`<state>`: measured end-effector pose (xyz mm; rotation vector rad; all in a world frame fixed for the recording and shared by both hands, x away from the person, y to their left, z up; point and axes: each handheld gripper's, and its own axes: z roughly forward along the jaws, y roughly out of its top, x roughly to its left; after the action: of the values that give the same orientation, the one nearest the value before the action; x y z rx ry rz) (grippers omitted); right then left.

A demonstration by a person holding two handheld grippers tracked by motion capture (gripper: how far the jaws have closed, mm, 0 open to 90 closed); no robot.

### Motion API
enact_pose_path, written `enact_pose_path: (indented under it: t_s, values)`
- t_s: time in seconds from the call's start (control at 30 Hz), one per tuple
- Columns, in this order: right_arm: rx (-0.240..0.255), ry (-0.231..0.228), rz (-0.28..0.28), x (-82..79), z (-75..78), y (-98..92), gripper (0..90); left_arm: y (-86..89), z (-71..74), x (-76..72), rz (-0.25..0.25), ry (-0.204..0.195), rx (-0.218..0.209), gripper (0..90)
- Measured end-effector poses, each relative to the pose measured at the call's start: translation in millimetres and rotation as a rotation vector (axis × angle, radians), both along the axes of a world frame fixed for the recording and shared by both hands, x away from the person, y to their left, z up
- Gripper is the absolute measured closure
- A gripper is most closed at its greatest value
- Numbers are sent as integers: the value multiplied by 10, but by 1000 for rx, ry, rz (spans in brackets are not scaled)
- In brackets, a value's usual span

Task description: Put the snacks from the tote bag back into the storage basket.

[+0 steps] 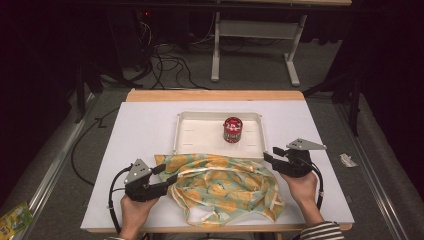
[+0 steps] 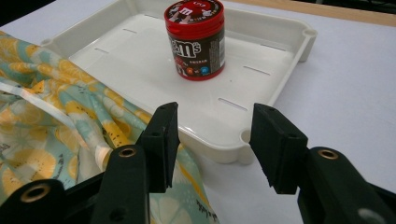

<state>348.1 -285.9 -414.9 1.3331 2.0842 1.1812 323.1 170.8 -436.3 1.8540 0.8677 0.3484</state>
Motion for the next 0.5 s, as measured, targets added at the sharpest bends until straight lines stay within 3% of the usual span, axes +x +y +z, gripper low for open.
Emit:
enact_pose_path:
  t_s: [0.5]
  values:
    - [36, -14, -34, -193, -83, -215, 527, 145, -1, 26, 40, -1, 2, 416]
